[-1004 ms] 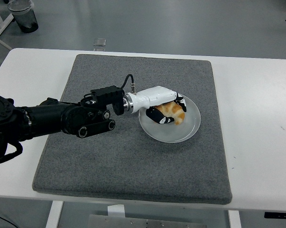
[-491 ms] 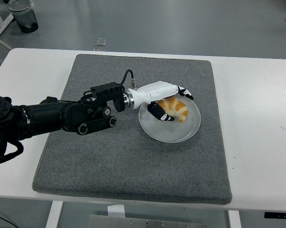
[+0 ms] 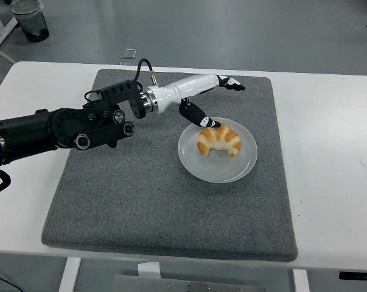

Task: Place the bread on the plate

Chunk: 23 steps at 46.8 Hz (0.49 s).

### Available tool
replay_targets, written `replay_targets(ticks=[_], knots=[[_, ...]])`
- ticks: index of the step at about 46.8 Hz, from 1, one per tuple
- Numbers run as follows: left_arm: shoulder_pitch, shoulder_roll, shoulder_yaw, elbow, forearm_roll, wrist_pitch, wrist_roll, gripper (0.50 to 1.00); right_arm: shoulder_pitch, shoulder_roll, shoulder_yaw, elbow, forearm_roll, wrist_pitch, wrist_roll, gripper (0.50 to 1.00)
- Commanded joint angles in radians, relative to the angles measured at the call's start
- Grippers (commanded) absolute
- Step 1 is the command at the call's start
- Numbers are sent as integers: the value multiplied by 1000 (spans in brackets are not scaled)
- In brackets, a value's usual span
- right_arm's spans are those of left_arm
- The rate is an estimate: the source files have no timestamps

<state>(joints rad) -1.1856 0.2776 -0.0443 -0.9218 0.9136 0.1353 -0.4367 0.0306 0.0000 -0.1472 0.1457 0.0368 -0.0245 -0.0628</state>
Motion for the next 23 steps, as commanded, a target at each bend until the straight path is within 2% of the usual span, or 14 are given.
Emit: replay_targets(ticks=[1, 4, 7, 23], knots=[[14, 26, -100, 4, -99, -77, 6, 984, 0, 0, 1, 0, 0, 0, 0, 932], [18, 45, -160, 15, -203, -129, 9, 986, 0, 0, 2, 0, 0, 0, 0, 932], [20, 49, -187, 24, -303, -154, 10, 986, 0, 0, 2, 0, 0, 0, 0, 930], [20, 46, -241, 167, -627, -154, 9, 988, 2, 0, 2, 0, 0, 2, 0, 930]])
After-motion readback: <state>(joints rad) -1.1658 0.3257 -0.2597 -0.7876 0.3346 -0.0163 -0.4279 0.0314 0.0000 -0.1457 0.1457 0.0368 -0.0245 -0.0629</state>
